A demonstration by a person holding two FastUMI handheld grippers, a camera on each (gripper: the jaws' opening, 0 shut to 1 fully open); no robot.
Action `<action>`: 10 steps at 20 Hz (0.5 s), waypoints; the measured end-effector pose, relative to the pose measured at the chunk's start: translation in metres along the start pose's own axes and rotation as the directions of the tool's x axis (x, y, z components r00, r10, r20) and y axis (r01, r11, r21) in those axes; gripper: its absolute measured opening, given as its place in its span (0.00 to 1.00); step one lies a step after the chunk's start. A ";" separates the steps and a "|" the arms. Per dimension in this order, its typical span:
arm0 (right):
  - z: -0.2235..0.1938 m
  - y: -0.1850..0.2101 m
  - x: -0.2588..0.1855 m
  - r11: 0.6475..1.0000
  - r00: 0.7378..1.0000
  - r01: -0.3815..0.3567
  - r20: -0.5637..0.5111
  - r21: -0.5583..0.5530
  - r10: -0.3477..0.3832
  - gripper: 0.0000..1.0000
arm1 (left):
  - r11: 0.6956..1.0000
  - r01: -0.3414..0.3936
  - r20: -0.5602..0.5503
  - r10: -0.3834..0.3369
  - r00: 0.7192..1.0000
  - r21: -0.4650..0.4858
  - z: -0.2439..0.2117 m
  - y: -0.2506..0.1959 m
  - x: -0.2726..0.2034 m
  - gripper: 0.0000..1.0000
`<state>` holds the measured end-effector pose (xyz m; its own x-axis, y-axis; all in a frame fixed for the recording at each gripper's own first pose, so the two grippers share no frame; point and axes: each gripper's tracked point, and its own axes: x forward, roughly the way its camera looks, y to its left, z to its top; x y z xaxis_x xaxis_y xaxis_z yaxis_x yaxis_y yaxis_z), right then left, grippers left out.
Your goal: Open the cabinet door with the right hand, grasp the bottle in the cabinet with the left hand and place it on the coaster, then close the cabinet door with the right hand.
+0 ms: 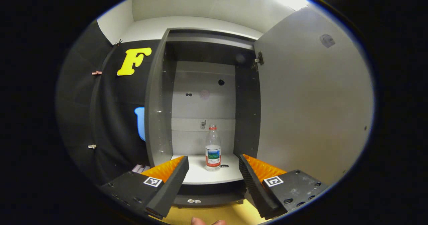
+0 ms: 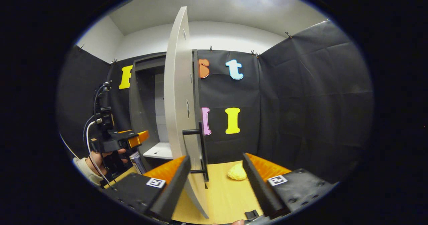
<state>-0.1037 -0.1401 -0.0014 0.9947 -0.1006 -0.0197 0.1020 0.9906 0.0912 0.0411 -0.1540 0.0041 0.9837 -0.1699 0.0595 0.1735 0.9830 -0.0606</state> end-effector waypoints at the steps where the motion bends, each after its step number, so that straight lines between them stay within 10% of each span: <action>1: 0.002 -0.010 -0.003 1.000 1.000 0.020 0.010 -0.001 -0.020 0.95 | 1.000 -0.005 -0.002 0.005 1.000 0.000 -0.002 -0.002 0.011 0.95; 10: -0.012 -0.079 0.012 0.985 0.985 0.171 0.014 0.015 -0.172 0.98 | 1.000 -0.018 -0.031 0.019 0.999 0.015 -0.039 -0.007 0.122 0.95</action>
<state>-0.1001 -0.2180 -0.0212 0.9625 -0.2705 -0.0211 0.2712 0.9571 0.1015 0.1623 -0.1840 -0.0270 0.9878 -0.1535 0.0276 0.1546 0.9868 -0.0471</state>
